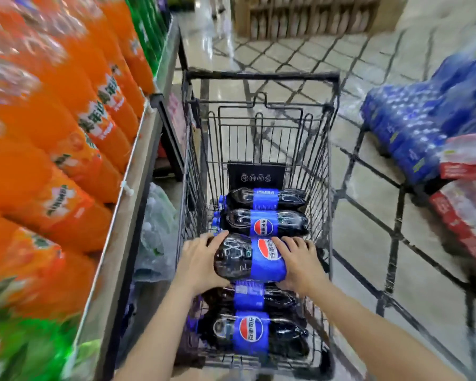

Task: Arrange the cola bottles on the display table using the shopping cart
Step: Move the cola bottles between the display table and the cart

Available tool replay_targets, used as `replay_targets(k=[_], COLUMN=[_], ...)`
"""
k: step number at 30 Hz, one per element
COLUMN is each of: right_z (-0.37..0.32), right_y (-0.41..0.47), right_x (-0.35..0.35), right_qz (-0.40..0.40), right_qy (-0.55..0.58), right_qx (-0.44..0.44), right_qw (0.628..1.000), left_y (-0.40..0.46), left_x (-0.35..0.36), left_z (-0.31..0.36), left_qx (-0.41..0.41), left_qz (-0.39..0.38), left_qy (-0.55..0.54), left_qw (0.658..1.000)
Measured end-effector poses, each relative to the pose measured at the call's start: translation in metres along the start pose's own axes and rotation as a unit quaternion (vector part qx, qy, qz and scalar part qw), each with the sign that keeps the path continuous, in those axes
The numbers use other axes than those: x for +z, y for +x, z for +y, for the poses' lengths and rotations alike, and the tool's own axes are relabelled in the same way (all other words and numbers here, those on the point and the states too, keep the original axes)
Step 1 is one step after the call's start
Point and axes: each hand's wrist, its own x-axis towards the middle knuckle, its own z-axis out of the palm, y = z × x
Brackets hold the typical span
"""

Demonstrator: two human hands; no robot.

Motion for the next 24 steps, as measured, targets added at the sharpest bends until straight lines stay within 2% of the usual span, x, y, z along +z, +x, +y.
replay_targets(k=[6,13,20,24], right_z=[-0.02,-0.036,-0.058,-0.081], right_y=[-0.082,-0.175,-0.233,-0.253], right_x=[-0.042,-0.04,-0.023,-0.007], right_qz=[0.039,0.093,0.046,0.047], right_qy=[-0.019,-0.012,0.0,0.019], right_qx=[-0.017,-0.033,-0.062,-0.082], right_qw=[0.999,0.995,0.997,0.995], left_y=[-0.077,-0.171,-0.245,-0.287], left_x=[-0.047,-0.057,-0.044,-0.038], left_z=[0.038,0.069,0.081,0.073], left_qx=[0.022,0.044,0.026,0.01], left_qz=[0.056,0.065,0.037,0.043], left_qy=[0.022,0.03,0.042,0.038], left_qw=[0.998,0.996,0.998,0.998])
